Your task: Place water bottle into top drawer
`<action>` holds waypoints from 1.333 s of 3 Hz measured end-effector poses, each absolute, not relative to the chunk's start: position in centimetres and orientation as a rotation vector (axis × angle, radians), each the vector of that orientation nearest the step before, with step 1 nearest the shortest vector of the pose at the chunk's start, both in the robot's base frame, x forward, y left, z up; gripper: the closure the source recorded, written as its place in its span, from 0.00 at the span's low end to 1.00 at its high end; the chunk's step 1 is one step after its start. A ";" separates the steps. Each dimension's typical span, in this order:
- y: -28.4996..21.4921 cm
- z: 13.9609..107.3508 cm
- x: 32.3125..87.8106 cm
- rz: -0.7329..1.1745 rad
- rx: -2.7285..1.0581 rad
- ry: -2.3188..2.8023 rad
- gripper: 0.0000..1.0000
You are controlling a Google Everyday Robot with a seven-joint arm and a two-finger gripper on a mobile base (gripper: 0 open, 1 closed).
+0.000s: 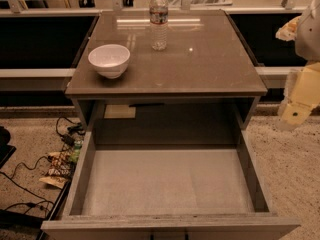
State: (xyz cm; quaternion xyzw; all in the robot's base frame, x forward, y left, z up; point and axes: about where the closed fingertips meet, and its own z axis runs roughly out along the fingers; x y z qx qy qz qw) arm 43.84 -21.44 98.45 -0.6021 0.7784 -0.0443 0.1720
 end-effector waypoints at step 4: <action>-19.6 99.2 57.4 0.236 -1.232 1.840 0.00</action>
Offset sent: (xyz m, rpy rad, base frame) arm 0.1141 -0.0076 0.0126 0.4804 -0.2141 -0.0584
